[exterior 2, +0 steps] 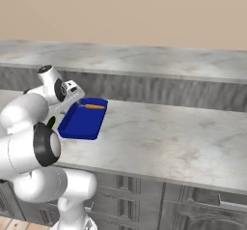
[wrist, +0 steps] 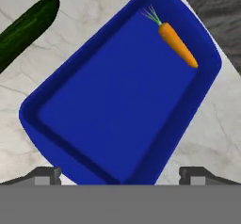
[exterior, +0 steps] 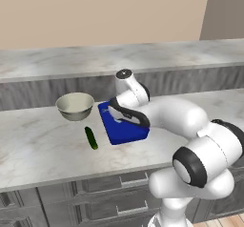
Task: Place the two vegetables and bowl onto the tray for setting up a vegetable dip station.
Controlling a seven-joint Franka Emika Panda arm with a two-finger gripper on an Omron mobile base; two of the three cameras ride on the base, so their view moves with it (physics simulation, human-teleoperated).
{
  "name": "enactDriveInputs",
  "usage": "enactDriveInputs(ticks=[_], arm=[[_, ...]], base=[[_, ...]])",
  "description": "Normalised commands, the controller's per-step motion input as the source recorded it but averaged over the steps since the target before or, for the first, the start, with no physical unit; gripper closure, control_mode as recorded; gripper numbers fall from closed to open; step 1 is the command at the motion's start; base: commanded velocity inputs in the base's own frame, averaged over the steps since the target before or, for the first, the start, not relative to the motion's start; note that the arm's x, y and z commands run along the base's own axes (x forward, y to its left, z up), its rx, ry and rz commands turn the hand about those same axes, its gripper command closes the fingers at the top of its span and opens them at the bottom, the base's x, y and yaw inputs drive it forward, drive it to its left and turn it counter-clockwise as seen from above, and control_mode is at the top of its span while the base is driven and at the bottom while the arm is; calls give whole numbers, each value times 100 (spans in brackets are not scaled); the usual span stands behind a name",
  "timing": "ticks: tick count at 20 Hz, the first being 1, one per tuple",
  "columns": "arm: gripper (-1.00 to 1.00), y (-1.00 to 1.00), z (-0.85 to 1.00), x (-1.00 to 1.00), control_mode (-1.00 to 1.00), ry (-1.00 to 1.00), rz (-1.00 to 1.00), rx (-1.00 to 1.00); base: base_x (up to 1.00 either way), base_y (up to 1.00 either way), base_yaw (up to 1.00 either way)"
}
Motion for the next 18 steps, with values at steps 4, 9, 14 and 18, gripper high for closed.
enactDriveInputs(ticks=[4, 9, 14, 18], arm=[[-100, 9, 40, -32, -100, 10, -17, 13], [-100, 14, 13, -32, -100, 8, -14, 15], [-100, 29, 0, -20, -100, 2, -13, 11], [-100, 39, 0, -14, -100, 0, -14, 8]], base=[[0, 0, 0], [0, 0, 0], [0, 0, 0], [0, 0, 0]])
